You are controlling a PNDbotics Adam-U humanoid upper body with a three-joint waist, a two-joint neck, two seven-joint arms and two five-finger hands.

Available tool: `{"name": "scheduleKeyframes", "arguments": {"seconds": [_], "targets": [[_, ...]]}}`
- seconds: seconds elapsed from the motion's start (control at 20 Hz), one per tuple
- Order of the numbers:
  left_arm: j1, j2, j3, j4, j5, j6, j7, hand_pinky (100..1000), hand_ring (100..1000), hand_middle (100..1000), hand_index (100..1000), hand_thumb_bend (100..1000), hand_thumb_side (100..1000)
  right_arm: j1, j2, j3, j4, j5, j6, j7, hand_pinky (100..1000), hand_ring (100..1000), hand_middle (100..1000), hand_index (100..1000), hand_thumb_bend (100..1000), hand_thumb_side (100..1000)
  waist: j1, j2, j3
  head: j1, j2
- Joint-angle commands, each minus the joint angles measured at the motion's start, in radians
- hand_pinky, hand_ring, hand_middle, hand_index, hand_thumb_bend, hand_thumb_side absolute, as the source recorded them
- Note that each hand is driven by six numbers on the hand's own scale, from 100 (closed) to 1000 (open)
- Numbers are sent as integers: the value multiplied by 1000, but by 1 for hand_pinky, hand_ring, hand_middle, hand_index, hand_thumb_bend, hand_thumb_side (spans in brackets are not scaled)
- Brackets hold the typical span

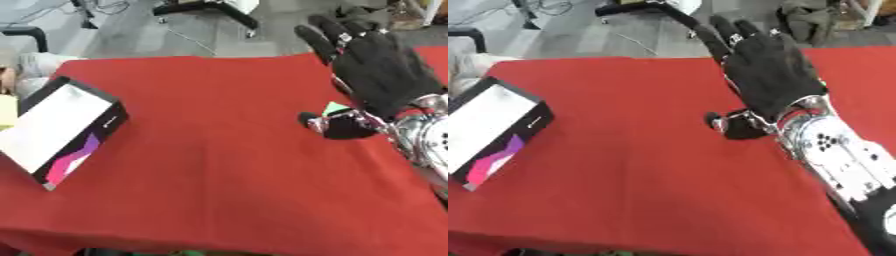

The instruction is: Pick up the objects with one hand, pass them to the other hand, and then place them into the box on the other side of the table.

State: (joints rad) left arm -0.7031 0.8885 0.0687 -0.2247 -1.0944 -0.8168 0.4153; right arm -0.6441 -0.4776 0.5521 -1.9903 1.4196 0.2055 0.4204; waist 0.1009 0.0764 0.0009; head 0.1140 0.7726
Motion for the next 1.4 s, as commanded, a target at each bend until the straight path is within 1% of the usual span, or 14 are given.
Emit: {"name": "scheduleKeyframes", "arguments": {"seconds": [0.05,0.1,0.15,0.2,0.3,0.45,0.65,0.8,0.9,1.0,1.05,1.15,1.25,1.4], "targets": [[-18,-2,-39,111,-216,67,330,678,572,529,737,789,173,-13,2,-7,-10,-7,9,-10,100,851,937,1000,584,414,-5,-7,-3,12,-3],[-20,-10,-45,140,-249,86,408,690,607,590,781,845,233,-13,4,-6,-10,-7,11,-12,100,850,936,1000,583,414,-6,-7,-4,14,-3],[-24,-14,-45,154,-265,96,451,719,678,693,845,952,324,-12,5,-6,-10,-7,13,-13,100,849,934,1000,583,415,-8,-6,-4,14,-3],[-30,-15,-36,151,-262,98,472,752,733,760,891,1000,394,-10,6,-6,-10,-7,16,-14,100,848,932,1000,582,416,-9,-6,-3,14,-3],[-34,-8,-12,127,-235,93,487,774,760,798,917,1000,466,-8,6,-4,-10,-8,20,-15,100,848,930,1000,579,418,-10,-6,1,11,-3],[-38,11,38,83,-121,31,491,790,764,818,934,1000,513,-2,6,-3,-10,-8,26,-16,100,846,926,1000,577,425,-11,-7,8,6,-3],[-40,43,60,50,37,-64,483,791,754,811,933,979,537,4,4,0,-10,-9,31,-16,100,845,922,1000,571,425,-12,-11,13,1,-3],[-50,62,73,4,143,-87,423,790,746,808,932,956,539,8,3,1,-10,-9,34,-15,100,843,918,1000,568,428,-12,-13,18,-3,-3],[-56,65,92,-47,215,-89,353,790,740,804,931,944,537,10,2,2,-10,-10,35,-15,100,843,917,1000,575,426,-12,-14,21,-4,-3],[-60,53,120,-124,305,-90,254,789,721,782,920,893,524,13,0,2,-10,-9,37,-13,100,845,918,1000,576,425,-15,-15,25,-11,-3],[-59,44,136,-175,361,-90,190,786,707,764,916,862,520,14,-1,1,-10,-8,38,-12,100,846,918,1000,579,423,-16,-15,26,-16,-3],[-49,26,164,-296,503,-90,37,780,694,742,911,845,523,19,-4,-4,-10,-3,45,-11,100,844,917,1000,583,421,-19,-15,27,-34,-3],[-28,12,179,-425,668,-90,-133,777,676,720,905,811,539,26,-11,-13,-10,6,56,-13,100,847,920,1000,566,411,-22,-15,26,-71,-3],[11,-7,176,-595,948,-85,-390,775,648,689,898,758,562,38,-32,-36,-10,24,76,-9,100,849,922,1000,598,422,-27,-13,26,-169,-3]]}}
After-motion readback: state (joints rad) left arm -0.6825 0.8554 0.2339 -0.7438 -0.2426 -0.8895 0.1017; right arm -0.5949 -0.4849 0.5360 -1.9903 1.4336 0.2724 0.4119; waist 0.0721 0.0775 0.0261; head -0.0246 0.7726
